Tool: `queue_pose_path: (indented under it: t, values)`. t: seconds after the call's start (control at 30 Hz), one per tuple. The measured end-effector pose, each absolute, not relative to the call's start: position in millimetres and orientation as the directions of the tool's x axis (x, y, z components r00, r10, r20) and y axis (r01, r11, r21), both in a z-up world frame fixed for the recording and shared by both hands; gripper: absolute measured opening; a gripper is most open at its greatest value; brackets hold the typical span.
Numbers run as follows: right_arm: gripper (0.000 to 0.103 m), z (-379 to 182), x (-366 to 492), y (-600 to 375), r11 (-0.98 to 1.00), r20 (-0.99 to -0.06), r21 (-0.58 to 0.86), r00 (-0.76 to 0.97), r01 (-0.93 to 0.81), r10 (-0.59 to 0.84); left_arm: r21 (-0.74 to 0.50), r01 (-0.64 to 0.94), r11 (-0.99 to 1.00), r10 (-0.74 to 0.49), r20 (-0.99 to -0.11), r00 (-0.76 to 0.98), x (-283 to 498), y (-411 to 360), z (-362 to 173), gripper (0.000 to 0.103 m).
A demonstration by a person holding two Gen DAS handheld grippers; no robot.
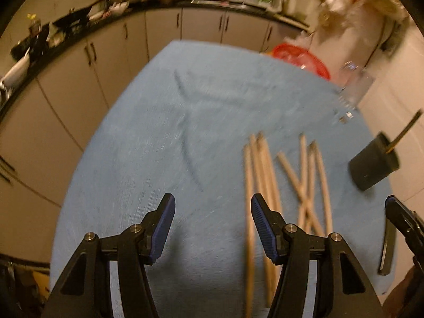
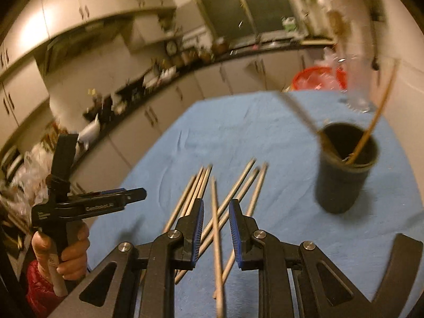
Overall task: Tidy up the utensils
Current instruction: 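Grasp another chopstick with the right tool while the left tool grasps one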
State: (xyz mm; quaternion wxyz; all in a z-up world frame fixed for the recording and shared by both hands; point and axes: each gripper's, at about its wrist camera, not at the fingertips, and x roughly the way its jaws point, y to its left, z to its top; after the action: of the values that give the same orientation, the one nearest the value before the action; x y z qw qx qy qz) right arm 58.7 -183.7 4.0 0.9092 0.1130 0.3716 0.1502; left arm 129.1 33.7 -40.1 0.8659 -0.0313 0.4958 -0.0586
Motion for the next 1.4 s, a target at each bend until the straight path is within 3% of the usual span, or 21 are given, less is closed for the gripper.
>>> queue_pose_path:
  t: [0.3, 0.77, 0.83, 1.13, 1.27, 1.4]
  values:
    - [0.022, -29, 115, -150, 0.94, -0.772, 0.27, 0.536, -0.207, 0.34, -0.102, 0.059, 0.993, -0.118, -0.871, 0.477, 126, 53, -74, 0.061]
    - [0.021, -81, 205, -101, 0.959, -0.895, 0.113, 0.392, -0.259, 0.212, -0.134, 0.065, 0.989, -0.148, -0.867, 0.476, 129, 70, -72, 0.061]
    - [0.008, -82, 205, -100, 0.956, -0.89, 0.113, 0.4, -0.272, 0.219, -0.14, 0.074, 0.987, -0.159, -0.869, 0.469, 132, 67, -69, 0.061]
    - [0.006, -32, 162, -137, 0.947, -0.775, 0.236, 0.545, -0.219, 0.319, -0.19, 0.147, 0.971, -0.231, -0.905, 0.357, 176, 26, -71, 0.06]
    - [0.006, -17, 141, -151, 0.941, -0.744, 0.261, 0.576, -0.216, 0.339, -0.132, 0.169, 0.977, -0.181, -0.93, 0.32, 189, 5, -77, 0.044]
    - [0.006, -13, 131, -151, 0.934, -0.726, 0.285, 0.588, -0.214, 0.356, -0.089, 0.177, 0.98, -0.142, -0.939, 0.314, 194, -6, -80, 0.042]
